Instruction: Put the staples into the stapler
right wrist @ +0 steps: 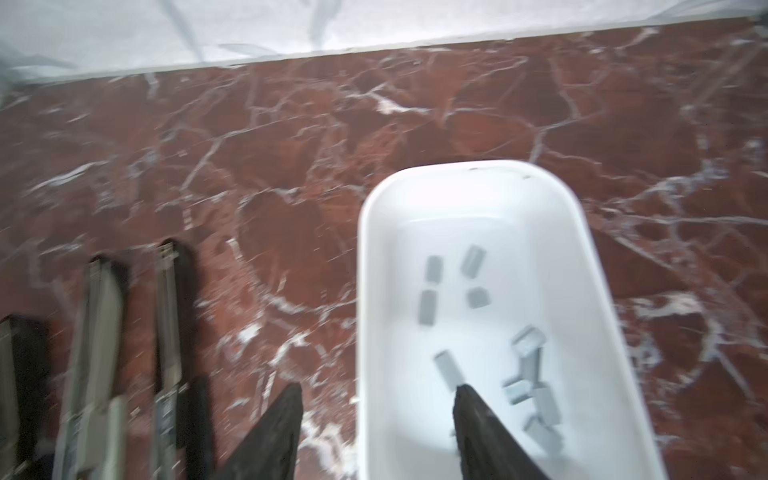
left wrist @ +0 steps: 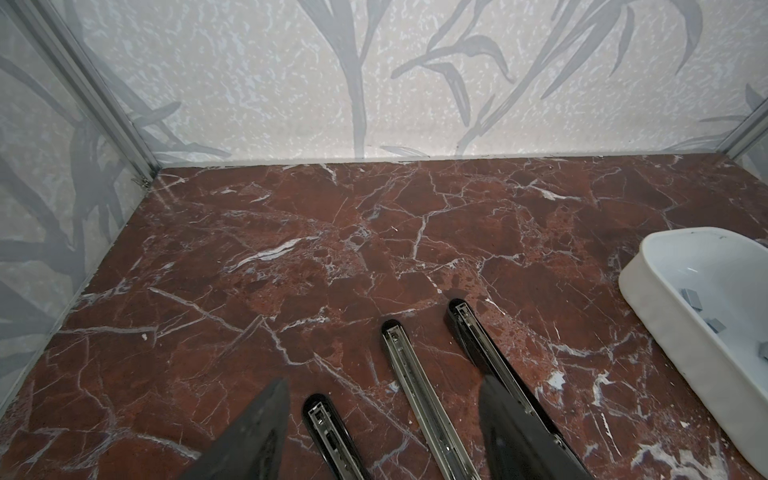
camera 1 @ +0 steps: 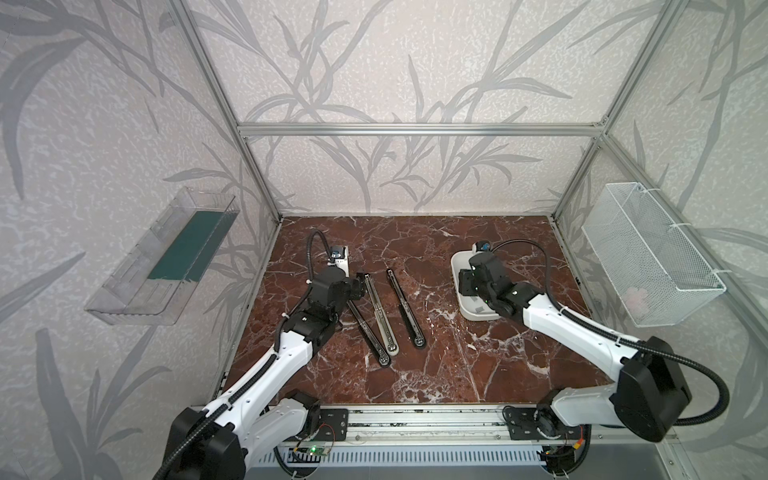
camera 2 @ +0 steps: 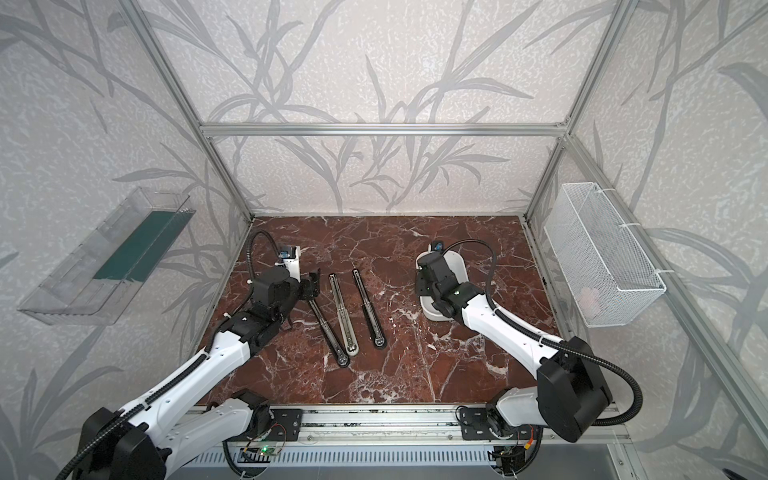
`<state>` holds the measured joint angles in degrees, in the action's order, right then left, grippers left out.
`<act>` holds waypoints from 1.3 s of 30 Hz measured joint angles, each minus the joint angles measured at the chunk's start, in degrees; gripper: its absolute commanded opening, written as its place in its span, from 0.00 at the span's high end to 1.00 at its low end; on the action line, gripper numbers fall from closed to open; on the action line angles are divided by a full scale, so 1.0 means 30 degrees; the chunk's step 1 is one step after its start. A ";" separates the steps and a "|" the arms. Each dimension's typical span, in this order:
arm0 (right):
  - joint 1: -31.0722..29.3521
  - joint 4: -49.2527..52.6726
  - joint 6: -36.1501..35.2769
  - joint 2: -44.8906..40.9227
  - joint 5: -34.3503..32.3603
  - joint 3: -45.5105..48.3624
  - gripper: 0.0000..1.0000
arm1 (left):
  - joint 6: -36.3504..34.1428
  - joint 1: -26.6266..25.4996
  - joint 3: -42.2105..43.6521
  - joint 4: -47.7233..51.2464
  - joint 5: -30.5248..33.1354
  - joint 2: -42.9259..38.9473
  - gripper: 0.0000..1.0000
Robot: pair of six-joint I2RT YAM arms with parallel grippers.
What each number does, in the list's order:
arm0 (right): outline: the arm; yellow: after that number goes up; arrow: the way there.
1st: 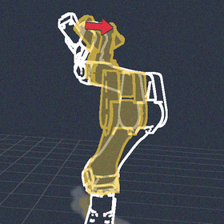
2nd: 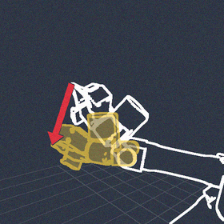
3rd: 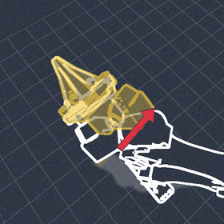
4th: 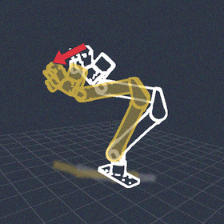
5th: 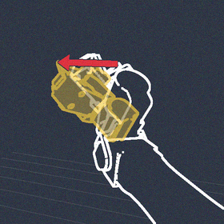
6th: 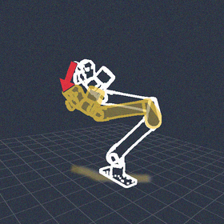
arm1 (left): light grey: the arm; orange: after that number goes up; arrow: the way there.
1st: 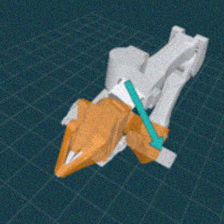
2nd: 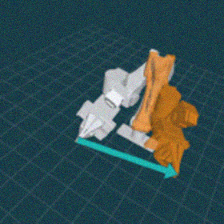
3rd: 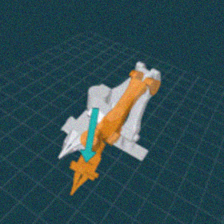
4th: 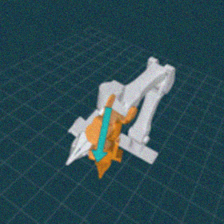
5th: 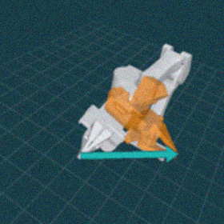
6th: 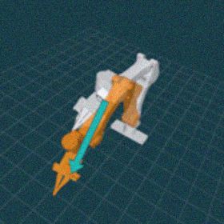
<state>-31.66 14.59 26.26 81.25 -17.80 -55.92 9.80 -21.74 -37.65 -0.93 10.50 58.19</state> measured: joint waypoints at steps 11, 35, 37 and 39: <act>0.3701 0.3257 -0.0284 0.8553 0.1676 -0.6346 0.59 | -0.0066 0.0015 0.0000 0.0590 -0.1107 -0.0750 0.27; 0.5260 0.4073 0.0685 1.2568 0.2135 -0.9122 0.64 | -0.0058 0.0022 0.0000 0.0576 -0.1290 -0.0969 0.27; 0.5289 0.4073 0.0823 1.2779 0.2186 -0.9209 0.66 | -0.0058 0.0022 0.0000 0.0568 -0.1304 -0.0969 0.27; 0.5289 0.4073 0.0954 1.2910 0.2200 -0.9318 0.69 | -0.0058 0.0022 0.0000 0.0568 -0.1326 -0.0969 0.27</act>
<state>-15.79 26.81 29.12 119.98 -11.20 -83.88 9.63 -21.67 -37.65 0.78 6.52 55.29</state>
